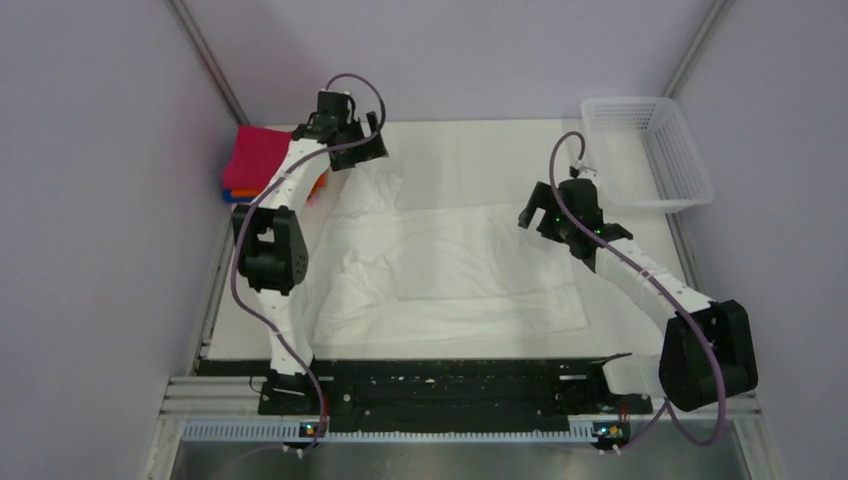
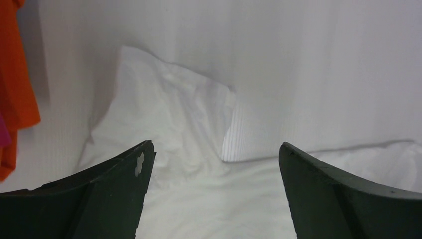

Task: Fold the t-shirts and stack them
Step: Grab the side of the flattened tshirt furthest away from the robot with both arms

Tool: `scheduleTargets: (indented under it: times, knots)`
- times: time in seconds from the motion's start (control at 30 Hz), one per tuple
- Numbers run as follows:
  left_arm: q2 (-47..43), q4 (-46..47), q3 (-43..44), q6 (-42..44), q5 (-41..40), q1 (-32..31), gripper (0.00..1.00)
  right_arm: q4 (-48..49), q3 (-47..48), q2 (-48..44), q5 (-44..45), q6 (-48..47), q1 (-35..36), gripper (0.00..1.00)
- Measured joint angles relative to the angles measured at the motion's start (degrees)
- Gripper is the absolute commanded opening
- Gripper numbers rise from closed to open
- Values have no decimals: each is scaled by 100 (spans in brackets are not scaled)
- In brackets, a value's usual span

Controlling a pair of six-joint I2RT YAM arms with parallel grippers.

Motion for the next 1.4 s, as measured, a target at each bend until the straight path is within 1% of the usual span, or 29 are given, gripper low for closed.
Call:
scheduleTargets:
  times: [0.1, 0.17, 0.23, 0.3, 0.57, 0.77, 1.03, 1.13, 1.2, 1.23, 1.27, 1.4]
  knots:
    - [901, -181, 1064, 308, -28, 4, 92, 39, 122, 214, 70, -76, -48, 99]
    - [1512, -284, 1740, 553, -24, 4, 87, 44, 173, 341, 116, -122, -85, 99]
    - [1908, -378, 2138, 737, -22, 4, 82, 50, 195, 444, 146, -144, -120, 99]
    - [2236, -404, 2409, 920, 4, 4, 80, 42, 199, 557, 168, -164, -155, 99]
    - [2970, -426, 2754, 1178, 68, -2, 77, 46, 227, 800, 186, -208, -186, 99]
    - [3134, -520, 2896, 1290, -168, -87, 67, 39, 227, 909, 179, -240, -186, 99]
    - [3136, -1049, 2903, 1764, -1045, -396, 52, 39, 227, 925, 179, -238, -190, 99]
    - [3136, -1110, 2903, 1834, -1178, -483, 41, 39, 227, 925, 181, -238, -190, 99]
    - [3136, -1137, 2903, 1840, -1191, -511, 24, 39, 227, 925, 184, -238, -190, 99]
    - [3136, -1143, 2903, 1823, -1185, -525, 13, 39, 227, 925, 184, -238, -190, 99]
    - [3136, -1154, 2900, 1803, -1172, -533, 0, 39, 227, 925, 186, -240, -190, 99]
    - [3123, -1169, 2870, 1742, -1169, -533, 0, 39, 227, 925, 210, -240, -190, 99]
